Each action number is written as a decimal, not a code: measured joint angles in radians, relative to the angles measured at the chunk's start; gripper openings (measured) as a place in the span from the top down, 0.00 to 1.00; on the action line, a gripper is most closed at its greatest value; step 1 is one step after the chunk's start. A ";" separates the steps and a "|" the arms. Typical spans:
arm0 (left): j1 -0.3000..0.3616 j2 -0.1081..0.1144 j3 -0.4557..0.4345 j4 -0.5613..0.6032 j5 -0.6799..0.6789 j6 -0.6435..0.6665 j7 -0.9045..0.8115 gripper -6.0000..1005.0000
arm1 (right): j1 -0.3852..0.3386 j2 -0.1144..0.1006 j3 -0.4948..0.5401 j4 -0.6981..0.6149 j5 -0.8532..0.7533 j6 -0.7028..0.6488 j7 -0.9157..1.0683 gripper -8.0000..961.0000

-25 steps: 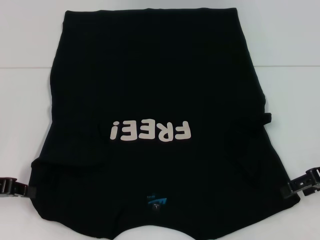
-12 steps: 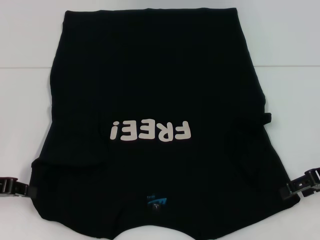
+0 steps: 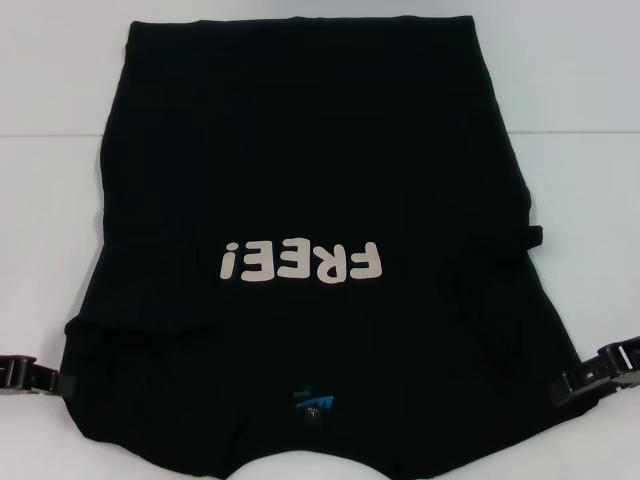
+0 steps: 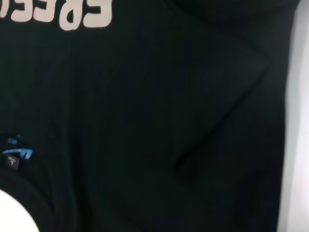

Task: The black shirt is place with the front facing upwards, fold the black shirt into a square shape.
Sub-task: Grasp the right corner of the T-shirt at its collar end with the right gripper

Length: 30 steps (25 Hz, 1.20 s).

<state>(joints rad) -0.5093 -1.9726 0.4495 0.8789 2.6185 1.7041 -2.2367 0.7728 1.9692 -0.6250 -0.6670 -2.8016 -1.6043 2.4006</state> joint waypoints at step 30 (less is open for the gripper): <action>-0.006 -0.002 0.000 -0.002 0.000 -0.001 0.008 0.94 | 0.025 -0.006 -0.007 0.086 0.120 0.013 -0.043 0.11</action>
<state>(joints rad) -0.5152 -1.9742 0.4494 0.8774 2.6185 1.7029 -2.2288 0.7975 1.9628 -0.6318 -0.5814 -2.6817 -1.5917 2.3579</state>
